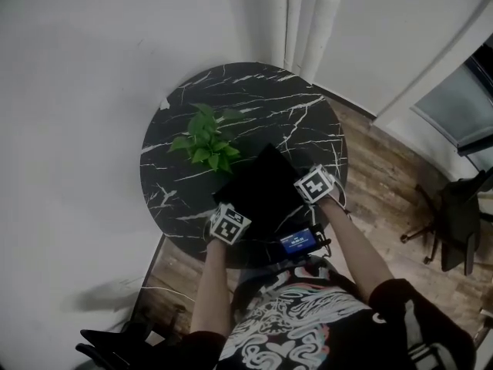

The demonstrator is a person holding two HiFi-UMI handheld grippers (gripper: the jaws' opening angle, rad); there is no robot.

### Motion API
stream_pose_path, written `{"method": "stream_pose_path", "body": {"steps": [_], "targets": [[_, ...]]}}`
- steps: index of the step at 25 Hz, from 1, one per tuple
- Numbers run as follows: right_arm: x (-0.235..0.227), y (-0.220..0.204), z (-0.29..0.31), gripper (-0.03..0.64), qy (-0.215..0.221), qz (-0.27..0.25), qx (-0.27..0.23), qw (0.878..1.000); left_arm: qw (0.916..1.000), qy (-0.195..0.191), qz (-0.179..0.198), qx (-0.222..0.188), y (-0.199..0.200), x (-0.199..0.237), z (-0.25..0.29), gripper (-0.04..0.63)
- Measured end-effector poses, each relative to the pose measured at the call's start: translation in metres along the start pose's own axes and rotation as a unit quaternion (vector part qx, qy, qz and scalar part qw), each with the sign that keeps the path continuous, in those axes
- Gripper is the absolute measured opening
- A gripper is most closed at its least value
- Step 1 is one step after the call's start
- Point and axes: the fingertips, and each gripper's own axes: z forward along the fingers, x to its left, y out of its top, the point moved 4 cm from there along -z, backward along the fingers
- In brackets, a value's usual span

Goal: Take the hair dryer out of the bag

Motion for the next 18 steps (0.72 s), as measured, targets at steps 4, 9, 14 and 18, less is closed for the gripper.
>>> {"method": "stream_pose_path", "body": {"steps": [4,9,14,18], "targets": [[-0.006,-0.001,-0.002,0.133,-0.021,-0.007,0.002,1.0,1.0,0.0,-0.004,0.001,-0.002,0.0,-0.003,0.222],[-0.009,-0.001,-0.003,0.133,-0.025,-0.006,-0.006,1.0,0.9998,0.02,-0.006,-0.005,-0.014,-0.001,-0.011,0.222],[-0.005,0.0,-0.003,0.133,-0.02,-0.002,-0.021,1.0,0.9994,0.029,-0.018,-0.003,-0.028,0.001,-0.021,0.221],[-0.011,0.001,-0.005,0.133,-0.044,-0.009,-0.028,0.999,0.9988,0.031,-0.037,0.002,-0.043,0.004,-0.027,0.22]]}}
